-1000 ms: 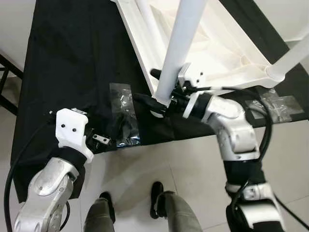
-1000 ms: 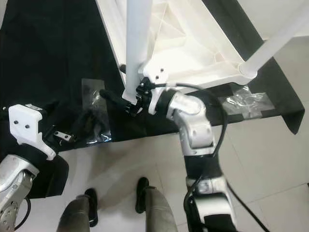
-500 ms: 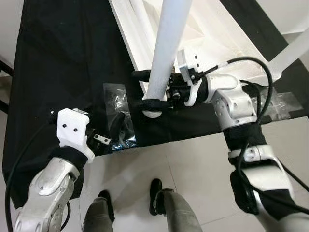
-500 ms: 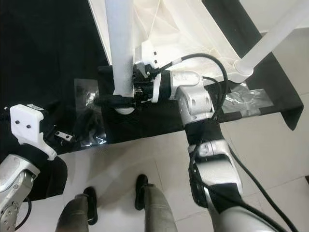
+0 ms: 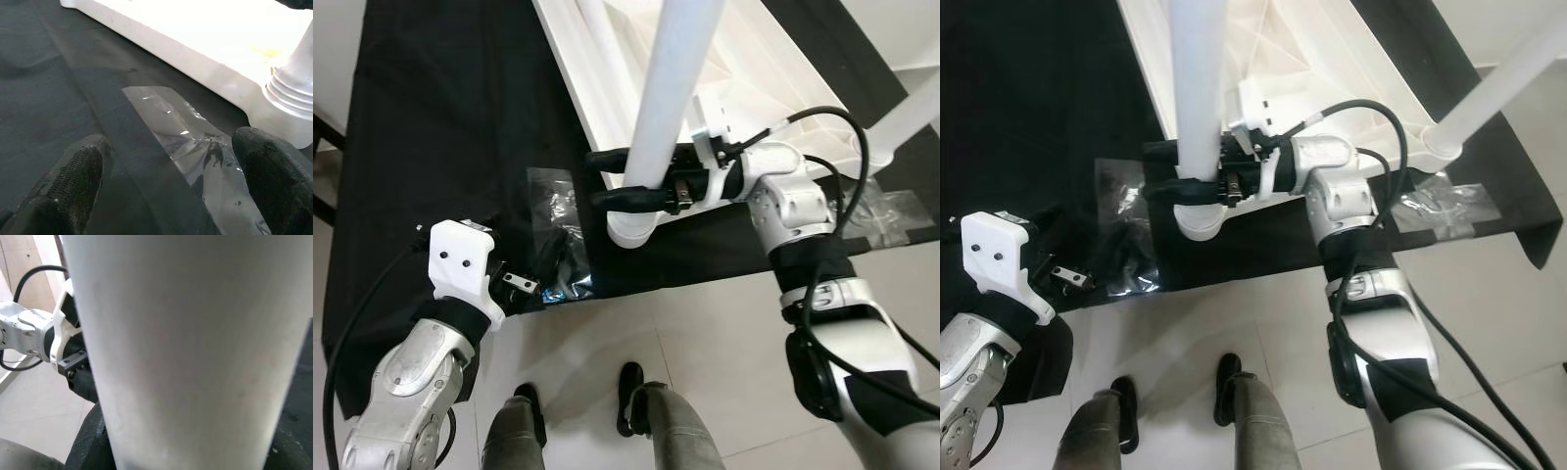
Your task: Building children table
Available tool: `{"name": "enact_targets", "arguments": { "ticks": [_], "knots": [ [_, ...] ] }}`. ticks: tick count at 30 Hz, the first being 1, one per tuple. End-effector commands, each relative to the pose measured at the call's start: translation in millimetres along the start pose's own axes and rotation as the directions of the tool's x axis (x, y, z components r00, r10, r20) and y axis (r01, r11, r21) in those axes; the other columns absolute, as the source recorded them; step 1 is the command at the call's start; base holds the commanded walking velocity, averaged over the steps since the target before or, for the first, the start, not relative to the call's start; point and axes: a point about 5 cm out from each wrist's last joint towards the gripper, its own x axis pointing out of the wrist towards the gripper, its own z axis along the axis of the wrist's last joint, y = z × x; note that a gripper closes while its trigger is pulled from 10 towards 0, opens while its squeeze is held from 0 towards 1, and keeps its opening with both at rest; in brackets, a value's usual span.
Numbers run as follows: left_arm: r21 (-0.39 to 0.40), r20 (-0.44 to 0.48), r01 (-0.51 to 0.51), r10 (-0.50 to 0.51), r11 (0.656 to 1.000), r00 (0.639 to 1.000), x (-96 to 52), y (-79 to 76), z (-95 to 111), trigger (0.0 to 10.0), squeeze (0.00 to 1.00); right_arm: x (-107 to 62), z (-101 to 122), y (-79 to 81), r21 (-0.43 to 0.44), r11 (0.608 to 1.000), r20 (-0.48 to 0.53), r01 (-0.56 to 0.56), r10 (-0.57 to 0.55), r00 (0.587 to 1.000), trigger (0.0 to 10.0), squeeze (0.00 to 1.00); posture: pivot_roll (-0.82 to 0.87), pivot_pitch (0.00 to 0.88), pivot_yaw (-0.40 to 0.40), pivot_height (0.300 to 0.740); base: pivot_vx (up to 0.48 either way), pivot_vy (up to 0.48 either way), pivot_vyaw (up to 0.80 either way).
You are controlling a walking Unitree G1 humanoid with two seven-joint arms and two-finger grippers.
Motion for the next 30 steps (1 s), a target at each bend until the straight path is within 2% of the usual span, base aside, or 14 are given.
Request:
{"name": "enact_targets", "arguments": {
  "ticks": [1,5,6,7,8,9,13,19,21,22,23,24,28,30],
  "knots": [
    [-0.001,-0.007,0.015,-0.015,1.000,1.000,-3.7,-2.2,0,10.0,0.00,-15.1,-22,6.4,0.054,0.995,-0.078,0.082,-0.078,0.994,0.0,0.00,0.14,0.377,-0.115,0.740,0.000,0.000,0.00],
    [0.001,-0.011,0.012,-0.012,1.000,1.000,-6.6,0.3,0,10.0,0.00,-14.7,-52,19.3,0.107,0.910,-0.195,0.400,-0.375,0.906,0.0,0.00,0.14,0.386,-0.122,0.740,0.000,0.000,0.00],
    [0.002,-0.015,0.009,-0.009,1.000,1.000,-7.7,2.1,0,10.0,0.00,-8.2,-68,25.8,0.103,0.809,-0.257,0.579,-0.541,0.801,0.0,0.00,0.13,0.389,-0.114,0.740,0.000,0.000,0.00],
    [0.004,-0.020,0.009,-0.009,1.000,1.000,-8.4,3.5,-1,10.0,0.00,-8.0,-82,33.7,0.034,0.588,-0.330,0.808,-0.757,0.564,0.0,0.00,0.13,0.392,-0.112,0.740,0.000,0.000,0.00],
    [0.004,-0.020,0.009,-0.009,1.000,1.000,-8.4,3.5,-1,10.0,0.00,-8.0,-82,33.7,0.034,0.588,-0.330,0.808,-0.757,0.564,0.0,0.00,0.13,0.392,-0.112,0.740,0.000,0.000,0.00],
    [0.007,-0.025,0.020,-0.019,1.000,1.000,-6.5,3.3,-2,10.0,0.00,13.0,-101,85.2,0.090,0.413,-0.456,0.907,-0.792,0.406,0.0,0.00,0.12,0.399,-0.105,0.740,0.000,0.000,0.00],
    [0.001,-0.019,0.029,-0.029,1.000,0.999,-4.0,1.4,-1,10.0,0.00,28.3,-101,105.6,0.139,0.413,-0.471,0.900,-0.772,0.427,0.0,0.00,0.12,0.386,-0.096,0.740,0.000,0.000,0.00],
    [-0.003,-0.014,0.036,-0.036,0.999,0.999,-1.6,-0.2,-1,10.0,0.00,31.8,-93,81.7,0.101,0.398,-0.419,0.912,-0.814,0.402,0.0,0.00,0.13,0.371,-0.092,0.740,0.000,0.000,0.00],
    [-0.001,-0.012,0.036,-0.036,0.999,0.999,-0.9,0.1,0,10.0,0.00,32.1,-88,71.3,0.086,0.390,-0.404,0.917,-0.827,0.390,2.3,0.00,0.13,0.370,-0.093,0.740,0.000,0.000,0.00],
    [0.001,-0.010,0.037,-0.037,0.999,0.999,-0.5,0.5,0,10.0,0.00,31.2,-82,60.8,0.068,0.377,-0.392,0.924,-0.841,0.372,10.0,0.00,0.14,0.365,-0.094,0.740,0.000,0.000,0.00],
    [0.002,-0.009,0.037,-0.037,0.999,0.999,-0.4,0.6,0,10.0,0.00,29.2,-78,53.3,0.052,0.368,-0.381,0.928,-0.852,0.359,10.0,0.00,0.14,0.358,-0.093,0.740,0.000,0.000,0.00],
    [0.002,-0.008,0.037,-0.037,0.999,0.999,-0.2,0.9,0,10.0,0.00,26.7,-73,45.5,0.045,0.371,-0.358,0.927,-0.861,0.362,10.0,1.00,0.14,0.358,-0.093,0.740,0.000,0.000,0.00],
    [0.003,-0.007,0.037,-0.037,0.999,0.999,0.2,1.1,0,10.0,0.00,24.6,-64,39.6,0.030,0.360,-0.334,0.932,-0.875,0.349,10.0,1.00,0.15,0.354,-0.091,0.740,0.000,0.000,0.00],
    [0.002,-0.005,0.037,-0.037,0.999,0.999,1.0,0.2,0,10.0,0.00,33.2,-47,29.6,0.075,0.494,-0.227,0.866,-0.837,0.497,10.0,1.00,0.15,0.350,-0.093,0.740,0.000,0.000,0.00]
  ]
}}
